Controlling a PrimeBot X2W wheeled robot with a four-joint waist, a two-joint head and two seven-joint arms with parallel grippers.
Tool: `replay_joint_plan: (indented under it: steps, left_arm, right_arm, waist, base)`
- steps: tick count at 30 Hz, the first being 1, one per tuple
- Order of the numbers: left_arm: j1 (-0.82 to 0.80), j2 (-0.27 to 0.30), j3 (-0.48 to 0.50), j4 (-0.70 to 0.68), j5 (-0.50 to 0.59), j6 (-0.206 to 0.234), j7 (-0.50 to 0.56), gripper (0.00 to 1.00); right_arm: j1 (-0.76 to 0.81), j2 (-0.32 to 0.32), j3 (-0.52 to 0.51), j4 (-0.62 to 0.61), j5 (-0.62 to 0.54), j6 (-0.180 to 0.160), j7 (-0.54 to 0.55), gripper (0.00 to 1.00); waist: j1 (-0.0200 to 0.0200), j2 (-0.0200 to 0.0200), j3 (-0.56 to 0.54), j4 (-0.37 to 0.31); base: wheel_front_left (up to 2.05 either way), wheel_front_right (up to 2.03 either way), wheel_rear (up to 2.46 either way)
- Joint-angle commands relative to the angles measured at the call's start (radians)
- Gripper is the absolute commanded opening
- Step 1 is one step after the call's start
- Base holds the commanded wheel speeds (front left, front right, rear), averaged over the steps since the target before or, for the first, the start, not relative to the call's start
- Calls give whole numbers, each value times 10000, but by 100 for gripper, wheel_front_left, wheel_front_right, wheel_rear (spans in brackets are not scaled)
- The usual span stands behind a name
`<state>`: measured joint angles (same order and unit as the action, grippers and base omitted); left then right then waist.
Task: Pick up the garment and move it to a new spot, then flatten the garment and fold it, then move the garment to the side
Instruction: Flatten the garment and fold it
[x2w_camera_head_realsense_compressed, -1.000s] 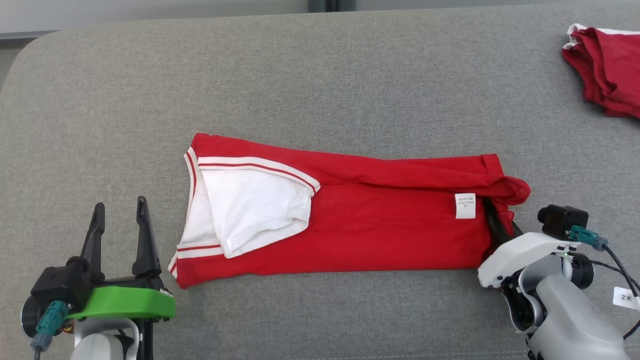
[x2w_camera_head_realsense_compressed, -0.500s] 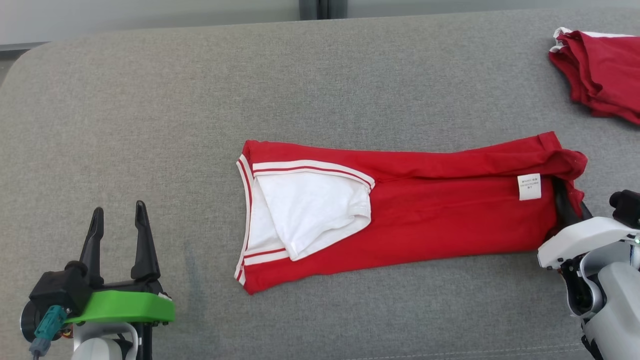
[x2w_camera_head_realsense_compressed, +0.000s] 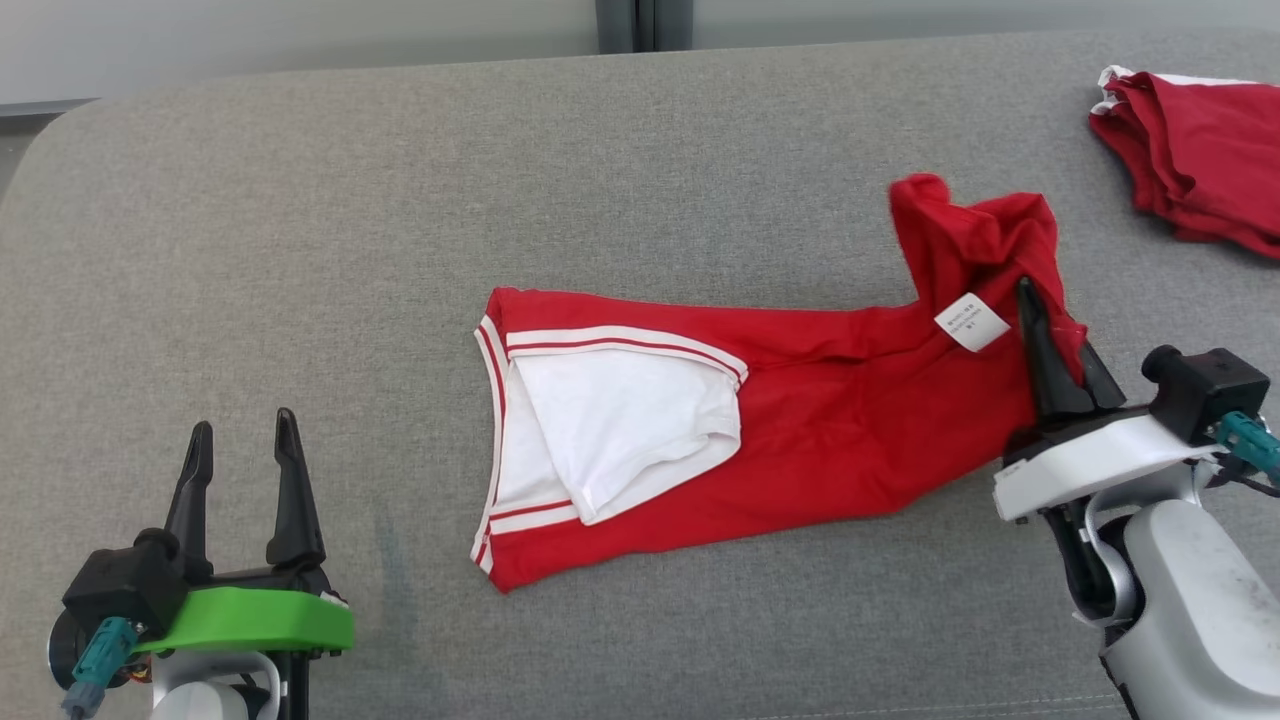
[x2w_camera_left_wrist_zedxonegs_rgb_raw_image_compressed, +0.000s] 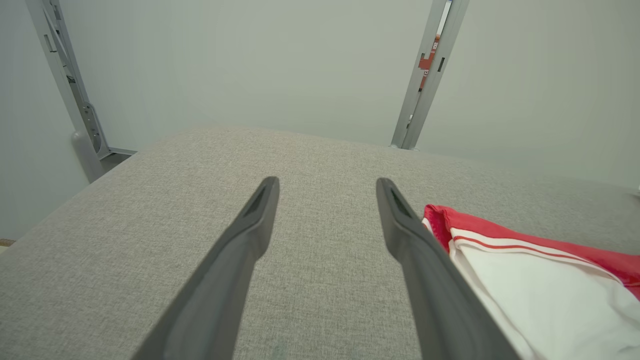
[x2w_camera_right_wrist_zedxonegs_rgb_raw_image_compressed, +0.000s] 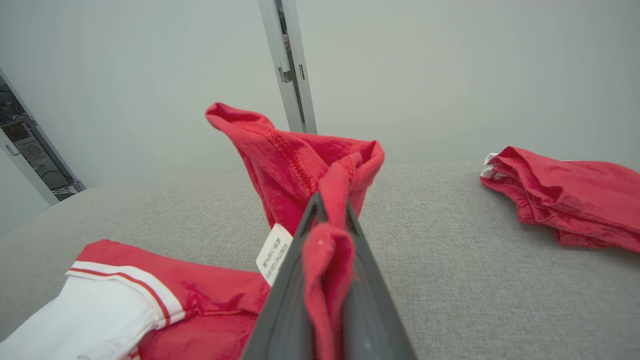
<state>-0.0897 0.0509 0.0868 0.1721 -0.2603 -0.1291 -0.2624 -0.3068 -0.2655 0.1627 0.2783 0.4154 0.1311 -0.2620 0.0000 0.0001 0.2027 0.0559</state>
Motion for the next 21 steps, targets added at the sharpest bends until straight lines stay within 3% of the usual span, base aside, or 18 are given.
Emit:
replay_joint_plan:
  steps: [1, 13, 21]
  left_arm:
    - [182, 1, -31, -4, -77, -28, -25, 100]
    - [231, 4, -239, 31, -260, 67, -27, 100]
    - [75, 5, -502, 177, -561, 113, -25, 100]
  right_arm:
    - [145, 85, 188, -191, -81, -5, -35, 0]
    - [-591, 678, 2296, -805, -558, -4, -32, 0]
    - [-1421, 1544, 3225, 499, -737, -4, -2, 0]
  waist:
    - [0, -1, -28, 51]
    - [0, -1, -138, 747]
    - [0, -1, -86, 1425]
  base:
    - [0, 0, 0]
    - [0, 0, 0]
    - [0, 0, 0]
